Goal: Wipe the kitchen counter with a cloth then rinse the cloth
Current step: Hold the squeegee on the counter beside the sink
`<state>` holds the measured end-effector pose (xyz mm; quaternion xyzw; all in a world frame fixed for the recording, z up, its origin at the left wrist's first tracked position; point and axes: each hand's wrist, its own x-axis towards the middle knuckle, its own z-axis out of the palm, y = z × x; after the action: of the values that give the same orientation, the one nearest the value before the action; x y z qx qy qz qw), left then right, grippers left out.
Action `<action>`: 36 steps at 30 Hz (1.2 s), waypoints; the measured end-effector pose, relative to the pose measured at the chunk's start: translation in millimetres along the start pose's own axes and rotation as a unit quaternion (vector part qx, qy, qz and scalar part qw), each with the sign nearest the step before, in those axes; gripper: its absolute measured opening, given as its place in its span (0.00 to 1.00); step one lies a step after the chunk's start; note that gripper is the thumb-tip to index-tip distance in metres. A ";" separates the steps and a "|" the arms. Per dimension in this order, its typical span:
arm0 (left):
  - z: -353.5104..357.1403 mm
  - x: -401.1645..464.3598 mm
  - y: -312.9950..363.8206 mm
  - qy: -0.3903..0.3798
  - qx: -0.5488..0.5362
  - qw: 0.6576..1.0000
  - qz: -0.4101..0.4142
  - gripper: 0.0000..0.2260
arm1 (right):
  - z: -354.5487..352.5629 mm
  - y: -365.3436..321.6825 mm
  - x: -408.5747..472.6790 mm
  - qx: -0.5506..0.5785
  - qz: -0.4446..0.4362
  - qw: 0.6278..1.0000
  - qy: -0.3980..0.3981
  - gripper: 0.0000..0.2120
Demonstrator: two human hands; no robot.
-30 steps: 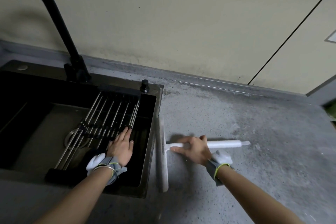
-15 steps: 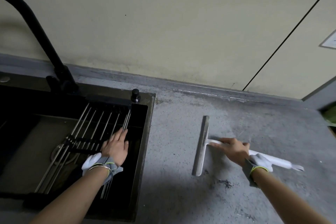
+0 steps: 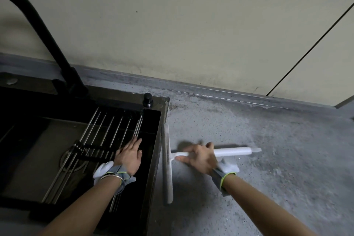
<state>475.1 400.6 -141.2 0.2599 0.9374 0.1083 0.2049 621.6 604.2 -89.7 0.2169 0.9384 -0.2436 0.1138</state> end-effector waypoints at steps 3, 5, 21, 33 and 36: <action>0.8 1.9 -0.2 0.001 0.000 1.000 -0.002 0.23 | -6.4 -1.1 1.9 0.032 0.015 0.999 0.003 0.23; 0.8 3.3 0.6 0.000 0.003 1.000 -0.003 0.23 | -15.1 8.7 2.4 0.079 0.041 0.996 0.023 0.21; 0.4 29.3 11.7 0.027 0.063 0.998 -0.011 0.25 | -67.0 97.6 13.1 0.078 0.160 0.983 0.043 0.26; -14.3 33.4 21.0 0.024 0.085 0.996 -0.008 0.26 | -9.1 7.5 45.9 0.018 -0.012 1.000 0.017 0.22; -11.4 30.9 17.3 0.028 0.074 0.997 -0.012 0.26 | -15.1 10.2 46.0 0.049 0.004 0.998 0.026 0.23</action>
<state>453.6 430.4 -135.8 0.2595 0.9515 0.0429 0.1596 584.3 636.1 -95.6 0.2323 0.9272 -0.2831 0.0793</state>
